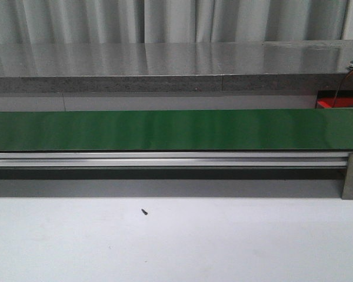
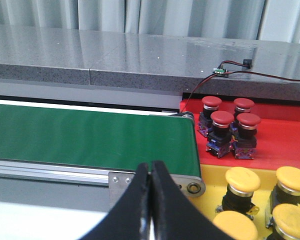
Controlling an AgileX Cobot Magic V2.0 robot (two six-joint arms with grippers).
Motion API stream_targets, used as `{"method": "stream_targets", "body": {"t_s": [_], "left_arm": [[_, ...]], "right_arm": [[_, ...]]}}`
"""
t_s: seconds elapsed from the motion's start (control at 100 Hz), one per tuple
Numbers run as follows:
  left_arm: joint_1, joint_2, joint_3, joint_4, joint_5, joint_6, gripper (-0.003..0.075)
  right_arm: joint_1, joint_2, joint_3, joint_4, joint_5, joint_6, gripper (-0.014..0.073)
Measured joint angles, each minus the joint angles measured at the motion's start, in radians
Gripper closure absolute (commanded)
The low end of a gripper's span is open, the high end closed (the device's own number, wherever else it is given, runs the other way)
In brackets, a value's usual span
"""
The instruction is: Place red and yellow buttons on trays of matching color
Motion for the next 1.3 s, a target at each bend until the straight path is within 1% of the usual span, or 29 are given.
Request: {"method": "stream_targets", "body": {"t_s": [0.12, 0.31, 0.55, 0.69, 0.74, 0.98, 1.3], "left_arm": [[0.0, -0.056, 0.094, 0.012, -0.031, -0.014, 0.074], [0.0, -0.149, 0.209, 0.015, -0.037, -0.023, 0.074], [0.0, -0.351, 0.322, 0.013, -0.024, -0.038, 0.074], [0.0, -0.485, 0.324, 0.011, 0.038, -0.038, 0.074], [0.0, -0.507, 0.324, 0.011, 0.054, -0.04, 0.074], [0.0, -0.512, 0.324, 0.011, 0.099, -0.093, 0.074], [0.0, -0.512, 0.324, 0.011, 0.109, -0.101, 0.074]], "right_arm": [[0.0, 0.0, 0.0, 0.0, 0.0, 0.0, 0.0662], [0.0, 0.0, 0.0, 0.0, 0.0, 0.0, 0.0662], [0.0, 0.0, 0.0, 0.0, 0.0, 0.0, 0.0662], [0.0, 0.0, 0.0, 0.0, 0.0, 0.0, 0.0662], [0.0, 0.0, 0.0, 0.0, 0.0, 0.0, 0.0662], [0.0, 0.0, 0.0, 0.0, 0.0, 0.0, 0.0662], [0.0, 0.0, 0.0, 0.0, 0.0, 0.0, 0.0662]]}}
